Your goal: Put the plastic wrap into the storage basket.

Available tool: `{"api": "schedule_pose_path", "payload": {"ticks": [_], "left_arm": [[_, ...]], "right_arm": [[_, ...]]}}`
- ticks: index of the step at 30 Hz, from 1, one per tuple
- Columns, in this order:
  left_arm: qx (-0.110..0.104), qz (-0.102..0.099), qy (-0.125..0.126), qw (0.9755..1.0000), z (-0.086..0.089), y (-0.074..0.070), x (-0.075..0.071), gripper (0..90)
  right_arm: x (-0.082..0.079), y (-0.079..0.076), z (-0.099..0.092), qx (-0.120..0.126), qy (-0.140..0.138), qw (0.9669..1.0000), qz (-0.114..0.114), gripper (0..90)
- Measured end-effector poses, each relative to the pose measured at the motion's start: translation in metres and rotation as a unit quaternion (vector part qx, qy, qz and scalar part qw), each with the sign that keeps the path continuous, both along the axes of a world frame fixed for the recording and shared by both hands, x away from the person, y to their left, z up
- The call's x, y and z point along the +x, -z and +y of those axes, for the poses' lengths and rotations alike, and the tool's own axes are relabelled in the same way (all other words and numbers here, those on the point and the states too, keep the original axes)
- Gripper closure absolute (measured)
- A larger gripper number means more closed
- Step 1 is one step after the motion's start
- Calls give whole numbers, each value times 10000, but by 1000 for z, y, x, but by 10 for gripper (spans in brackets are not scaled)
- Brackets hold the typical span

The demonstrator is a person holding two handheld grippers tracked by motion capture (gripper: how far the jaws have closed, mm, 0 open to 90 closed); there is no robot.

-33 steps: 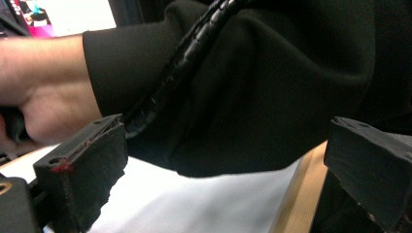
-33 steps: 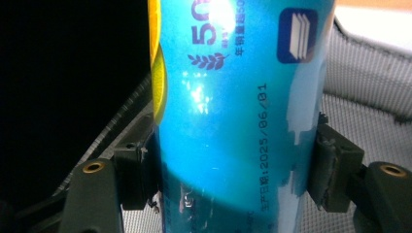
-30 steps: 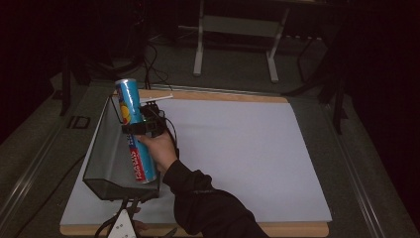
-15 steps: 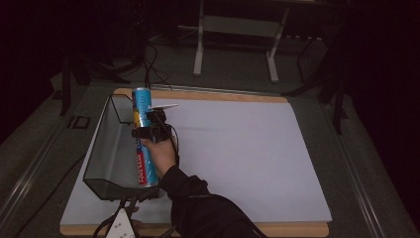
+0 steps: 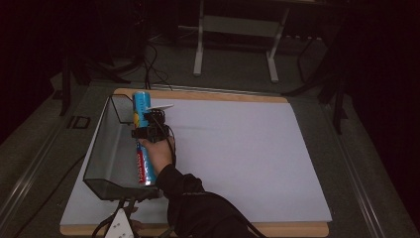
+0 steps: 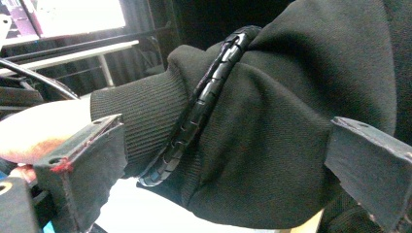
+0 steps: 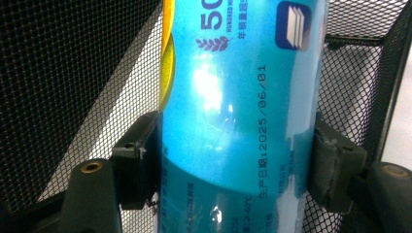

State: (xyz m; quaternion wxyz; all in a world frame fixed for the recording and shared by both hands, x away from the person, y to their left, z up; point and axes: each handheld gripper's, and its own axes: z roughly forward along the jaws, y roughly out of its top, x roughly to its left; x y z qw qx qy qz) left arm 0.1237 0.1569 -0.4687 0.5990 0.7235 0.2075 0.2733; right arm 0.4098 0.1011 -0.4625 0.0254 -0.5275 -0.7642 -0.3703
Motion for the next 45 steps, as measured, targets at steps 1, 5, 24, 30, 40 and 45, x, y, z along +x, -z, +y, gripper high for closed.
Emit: {"api": "schedule_pose_path", "payload": {"ticks": [1,5,24,30,40,45], "left_arm": [[7,8,8,10000,0,0,0,28],[24,15,25,10000,0,0,0,28],[69,50,48,10000,-2,1,1,29],[78,79,49,9999,-2,1,2,29],[110,120,45,9999,-4,3,4,28],[147,135,36,9998,-5,3,4,29]], "right_arm": [[1,1,0,-17,17,10000,2,309],[1,5,1,-55,79,10000,-25,305],[-4,-19,-8,-828,-941,9856,-1135,110],[-5,-29,-31,-639,-1158,9820,-1350,136],[-18,-46,-71,-133,-1451,9755,-1651,137],[-28,-50,-91,-236,-1494,9687,-1967,135]]}}
